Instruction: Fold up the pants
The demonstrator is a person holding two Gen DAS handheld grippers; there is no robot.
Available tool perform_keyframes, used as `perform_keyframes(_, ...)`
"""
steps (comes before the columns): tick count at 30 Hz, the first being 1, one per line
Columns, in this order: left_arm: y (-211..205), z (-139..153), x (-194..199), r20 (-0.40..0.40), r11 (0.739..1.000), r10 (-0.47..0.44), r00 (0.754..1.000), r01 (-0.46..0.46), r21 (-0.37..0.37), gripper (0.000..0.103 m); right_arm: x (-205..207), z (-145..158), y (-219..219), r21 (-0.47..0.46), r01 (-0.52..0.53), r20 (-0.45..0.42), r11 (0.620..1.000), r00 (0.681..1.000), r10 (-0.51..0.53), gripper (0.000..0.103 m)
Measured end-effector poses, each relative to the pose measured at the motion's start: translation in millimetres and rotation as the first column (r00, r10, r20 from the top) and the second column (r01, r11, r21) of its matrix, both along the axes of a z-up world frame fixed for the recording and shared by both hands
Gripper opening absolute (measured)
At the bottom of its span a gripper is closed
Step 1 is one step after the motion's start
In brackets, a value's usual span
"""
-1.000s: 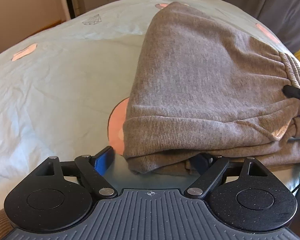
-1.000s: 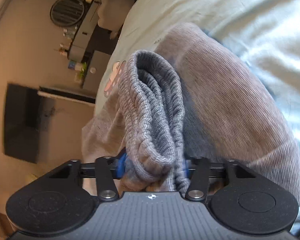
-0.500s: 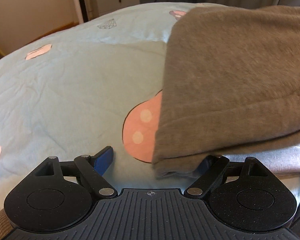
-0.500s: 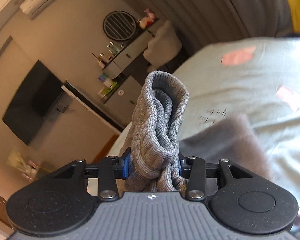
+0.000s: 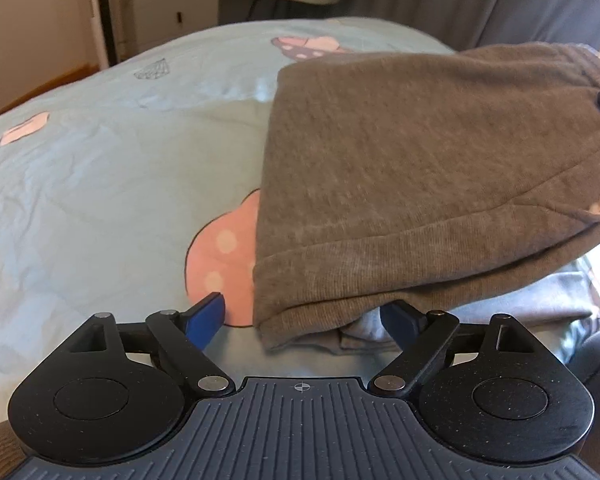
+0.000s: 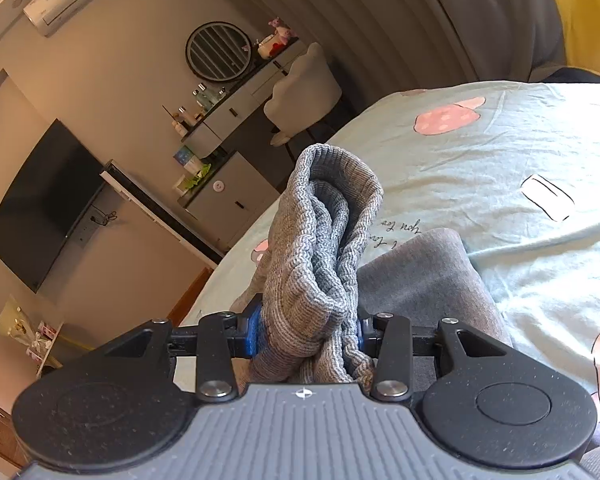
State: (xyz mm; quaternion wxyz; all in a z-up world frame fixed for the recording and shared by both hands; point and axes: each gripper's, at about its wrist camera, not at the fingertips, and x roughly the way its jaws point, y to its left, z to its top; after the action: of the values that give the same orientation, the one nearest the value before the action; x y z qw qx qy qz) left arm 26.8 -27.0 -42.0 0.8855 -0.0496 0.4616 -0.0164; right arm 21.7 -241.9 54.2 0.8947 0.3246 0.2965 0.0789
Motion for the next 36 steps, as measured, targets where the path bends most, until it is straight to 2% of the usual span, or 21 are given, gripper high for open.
perform_keyframes(3,-1,-5,8,-0.026,0.998,0.031,0.999,-0.03,0.047,0.089,2,-2,2,-0.025,-0.004,-0.017,1.0,1.0,0.004,0.041)
perform_keyframes(19,4,-3,6,-0.024,1.0,-0.003,1.0,0.003,0.009,0.083,-3,-36,-15,-0.125,-0.017,-0.122,0.992,0.993,0.002,0.042)
perform_keyframes(21,5,-3,7,-0.029,1.0,0.004,1.0,-0.004,0.004,0.083,-2,-42,-16,-0.154,-0.042,-0.156,0.987,0.988,0.017,0.052)
perform_keyframes(22,7,-2,7,-0.037,1.0,0.01,0.999,-0.011,-0.007,0.083,-2,-43,-17,-0.192,-0.046,-0.171,0.98,0.985,0.013,0.053)
perform_keyframes(24,14,2,6,-0.039,0.998,0.011,0.999,-0.014,-0.067,0.083,-9,-43,-22,-0.245,-0.027,-0.164,0.969,0.986,-0.014,0.058)
perform_keyframes(29,31,24,-1,-0.014,0.98,0.004,1.0,-0.007,-0.197,0.084,-21,-50,-57,-0.105,0.033,-0.155,0.994,0.987,-0.049,0.062)
perform_keyframes(30,33,29,-3,0.006,0.977,0.003,1.0,-0.002,-0.213,0.086,-20,-54,-62,-0.079,0.028,-0.161,0.996,0.986,-0.041,0.067)
perform_keyframes(32,36,39,2,0.054,0.972,-0.002,0.999,0.015,-0.236,0.093,-15,-64,-67,-0.037,0.001,-0.174,0.999,0.985,-0.007,0.07)
perform_keyframes(36,36,30,39,0.08,0.966,-0.07,0.994,0.087,-0.241,0.094,5,-92,-66,-0.027,-0.059,-0.227,0.998,0.973,0.051,0.08)
